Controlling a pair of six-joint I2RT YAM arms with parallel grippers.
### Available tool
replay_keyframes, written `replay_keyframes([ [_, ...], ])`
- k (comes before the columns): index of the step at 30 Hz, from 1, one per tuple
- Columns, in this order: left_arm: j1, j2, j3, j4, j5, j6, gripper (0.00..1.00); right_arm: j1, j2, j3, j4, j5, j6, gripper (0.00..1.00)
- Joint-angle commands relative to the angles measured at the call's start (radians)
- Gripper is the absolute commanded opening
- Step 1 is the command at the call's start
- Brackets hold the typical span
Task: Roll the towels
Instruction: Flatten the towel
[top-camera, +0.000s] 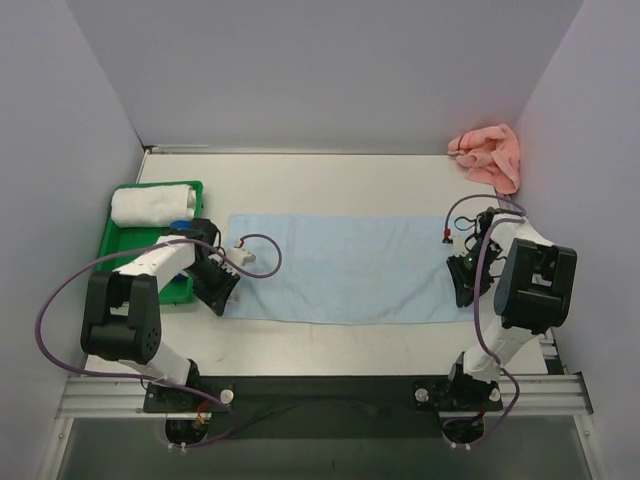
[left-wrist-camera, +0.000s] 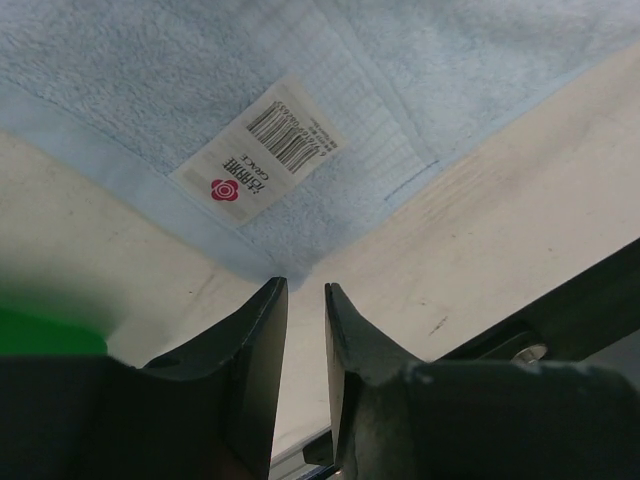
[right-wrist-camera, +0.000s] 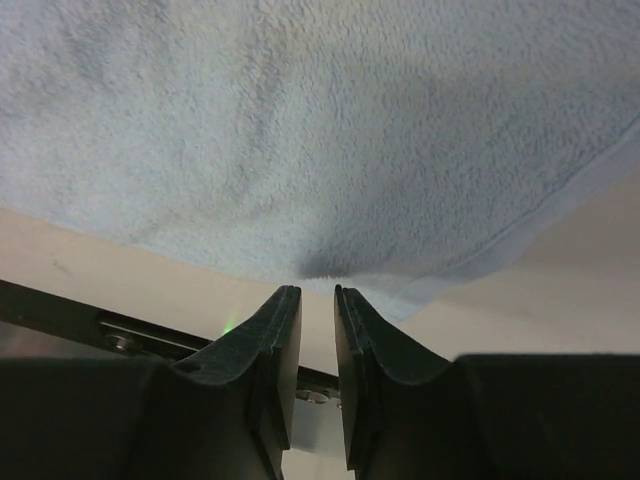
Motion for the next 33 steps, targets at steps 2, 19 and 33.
replay_keyframes([
  [2, -0.003, 0.035, -0.03, 0.103, -0.07, 0.001, 0.32, 0.026, 0.026, -0.045, 0.037, 0.136, -0.024, 0.19],
  [19, 0.0, 0.125, -0.068, 0.108, -0.196, 0.023, 0.24, 0.076, 0.036, -0.028, 0.089, 0.339, -0.137, 0.31],
  [33, 0.0, 0.154, 0.507, -0.08, 0.128, -0.039, 0.84, 0.029, 0.107, 0.564, -0.041, 0.052, -0.026, 0.84],
])
